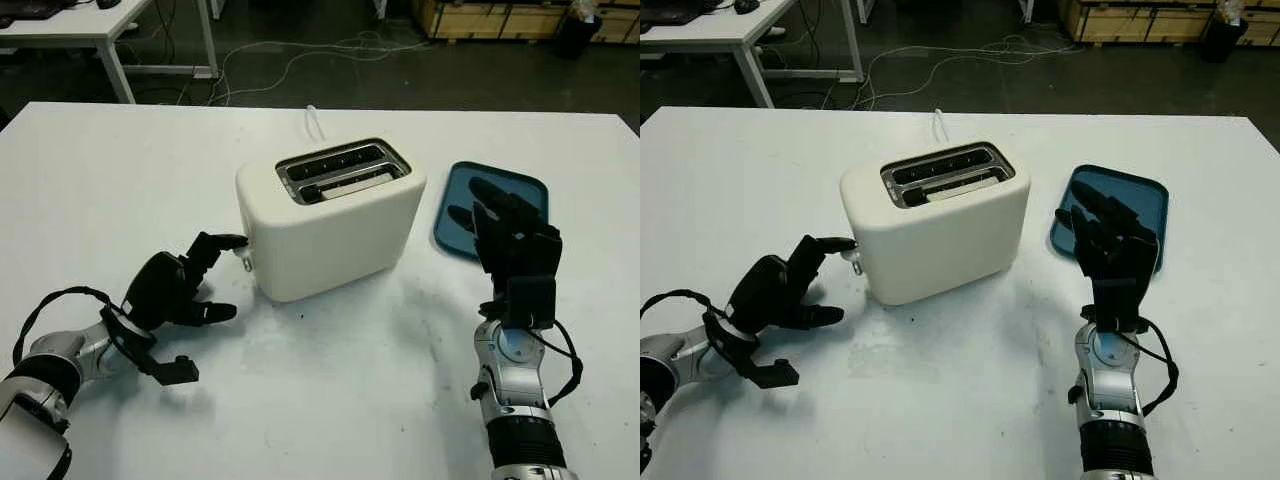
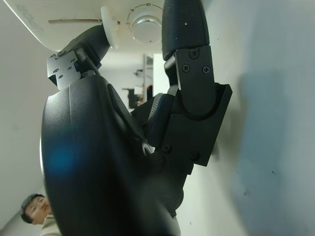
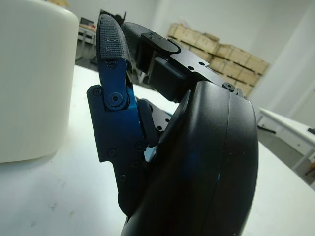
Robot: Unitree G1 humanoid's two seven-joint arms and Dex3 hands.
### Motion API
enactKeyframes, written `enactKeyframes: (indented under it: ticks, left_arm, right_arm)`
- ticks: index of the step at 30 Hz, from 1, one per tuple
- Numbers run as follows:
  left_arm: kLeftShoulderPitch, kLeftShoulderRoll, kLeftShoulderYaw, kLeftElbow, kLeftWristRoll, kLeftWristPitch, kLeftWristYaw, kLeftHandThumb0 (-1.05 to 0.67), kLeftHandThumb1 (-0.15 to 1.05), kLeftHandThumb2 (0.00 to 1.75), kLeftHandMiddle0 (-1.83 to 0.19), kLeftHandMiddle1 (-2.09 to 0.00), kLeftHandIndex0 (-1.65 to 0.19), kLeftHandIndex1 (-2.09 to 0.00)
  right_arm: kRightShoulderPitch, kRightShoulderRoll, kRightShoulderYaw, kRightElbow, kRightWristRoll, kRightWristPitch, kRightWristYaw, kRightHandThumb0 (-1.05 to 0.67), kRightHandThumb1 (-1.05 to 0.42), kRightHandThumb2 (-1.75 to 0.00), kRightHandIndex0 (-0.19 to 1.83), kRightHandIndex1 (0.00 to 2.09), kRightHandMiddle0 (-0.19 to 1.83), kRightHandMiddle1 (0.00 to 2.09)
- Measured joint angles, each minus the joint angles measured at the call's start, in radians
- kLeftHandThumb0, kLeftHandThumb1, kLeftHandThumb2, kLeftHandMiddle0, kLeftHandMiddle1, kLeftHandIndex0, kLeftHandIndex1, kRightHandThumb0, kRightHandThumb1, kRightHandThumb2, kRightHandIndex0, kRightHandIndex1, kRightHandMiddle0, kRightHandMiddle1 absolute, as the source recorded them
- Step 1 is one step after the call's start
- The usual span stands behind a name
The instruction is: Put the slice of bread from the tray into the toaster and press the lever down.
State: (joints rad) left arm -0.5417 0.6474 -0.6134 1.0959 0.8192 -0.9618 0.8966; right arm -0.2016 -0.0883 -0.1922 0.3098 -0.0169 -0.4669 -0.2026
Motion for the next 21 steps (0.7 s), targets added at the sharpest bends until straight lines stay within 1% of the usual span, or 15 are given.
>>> enactKeyframes:
  ticks: [4,5,6,7,8,9,11,12,13,14,15,17,19,21]
  left_arm:
    - [-0.001,0.0,-0.007,0.004,-0.003,0.0,-0.002,-0.94,0.92,0.5,-1.17,-1.03,-0.64,-1.18]
    - [-0.002,0.0,-0.008,0.005,-0.005,0.0,-0.002,-0.94,0.92,0.5,-1.14,-1.02,-0.63,-1.17]
    - [-0.003,0.0,-0.009,0.005,-0.006,0.0,-0.002,-0.93,0.92,0.55,-1.06,-1.01,-0.65,-1.16]
    - [-0.004,0.001,-0.011,0.006,-0.008,0.0,-0.002,-0.93,0.92,0.58,-1.04,-1.03,-0.66,-1.16]
    - [-0.005,0.001,-0.014,0.007,-0.01,-0.001,-0.002,-0.94,0.92,0.61,-1.06,-1.06,-0.68,-1.16]
    - [-0.007,0.002,-0.018,0.008,-0.011,-0.001,-0.002,-0.95,0.92,0.64,-1.15,-1.14,-0.68,-1.16]
    - [-0.009,0.002,-0.021,0.012,-0.012,-0.001,-0.002,-0.97,0.92,0.64,-1.28,-1.27,-0.68,-1.2]
    - [-0.007,0.001,-0.023,0.015,-0.012,-0.001,-0.002,-0.97,0.92,0.61,-1.4,-1.41,-0.72,-1.27]
    - [-0.003,0.0,-0.024,0.018,-0.012,-0.001,-0.002,-0.96,0.92,0.6,-1.44,-1.53,-0.67,-1.34]
    - [-0.002,0.0,-0.024,0.019,-0.012,0.0,-0.002,-0.95,0.92,0.62,-1.45,-1.64,-0.54,-1.43]
    - [-0.001,0.0,-0.023,0.018,-0.012,0.0,0.004,-0.93,0.92,0.67,-1.45,-1.7,-0.4,-1.52]
    - [0.001,-0.001,-0.011,0.006,-0.012,0.002,0.03,-0.9,0.92,0.76,-1.45,-1.73,-0.27,-1.59]
    - [0.009,0.0,0.015,-0.014,-0.013,0.0,0.038,-0.86,0.92,0.77,-1.45,-1.74,-0.14,-1.63]
    - [0.01,0.005,0.061,-0.05,-0.026,-0.011,0.032,-0.84,0.92,0.78,-1.45,-1.74,-0.07,-1.65]
  right_arm:
    - [0.0,0.0,0.0,0.0,0.0,0.0,0.0,-0.67,-0.92,-0.16,1.18,0.01,1.05,0.0]
    - [0.0,0.0,0.0,0.0,0.0,0.0,0.0,-0.68,-0.92,-0.16,1.18,0.01,1.05,0.0]
    - [0.0,0.0,0.0,0.0,0.0,0.0,-0.001,-0.69,-0.92,-0.17,1.17,0.0,1.04,0.0]
    - [0.0,0.0,0.0,0.0,-0.001,0.0,-0.001,-0.69,-0.92,-0.17,1.17,0.0,1.04,0.0]
    - [0.0,0.0,0.0,0.0,-0.003,0.0,-0.001,-0.69,-0.92,-0.17,1.17,0.0,1.04,0.0]
    - [0.0,0.0,0.0,0.0,-0.003,0.0,-0.001,-0.69,-0.92,-0.17,1.18,0.0,1.04,0.0]
    - [0.0,0.0,0.0,0.001,-0.004,0.0,-0.001,-0.69,-0.92,-0.16,1.18,0.0,1.04,0.0]
    - [0.0,0.0,0.0,0.002,-0.004,0.0,-0.001,-0.69,-0.92,-0.16,1.18,0.0,1.04,0.0]
    - [0.0,0.0,0.0,0.003,-0.004,0.0,-0.001,-0.69,-0.92,-0.16,1.18,0.0,1.04,0.0]
    - [0.0,0.0,0.0,0.004,-0.006,0.0,-0.001,-0.69,-0.92,-0.16,1.18,0.0,1.04,0.0]
    - [-0.001,0.0,0.0,0.005,-0.008,0.0,-0.002,-0.7,-0.92,-0.17,1.18,0.0,1.04,0.0]
    - [-0.001,0.0,0.001,0.008,-0.009,0.0,-0.002,-0.69,-0.92,-0.17,1.17,0.0,1.03,0.0]
    - [-0.001,0.0,0.002,0.01,-0.011,0.0,-0.003,-0.68,-0.92,-0.18,1.17,0.0,1.03,0.0]
    - [-0.002,0.001,0.007,0.011,-0.02,0.0,-0.004,-0.68,-0.92,-0.19,1.16,0.0,1.02,0.0]
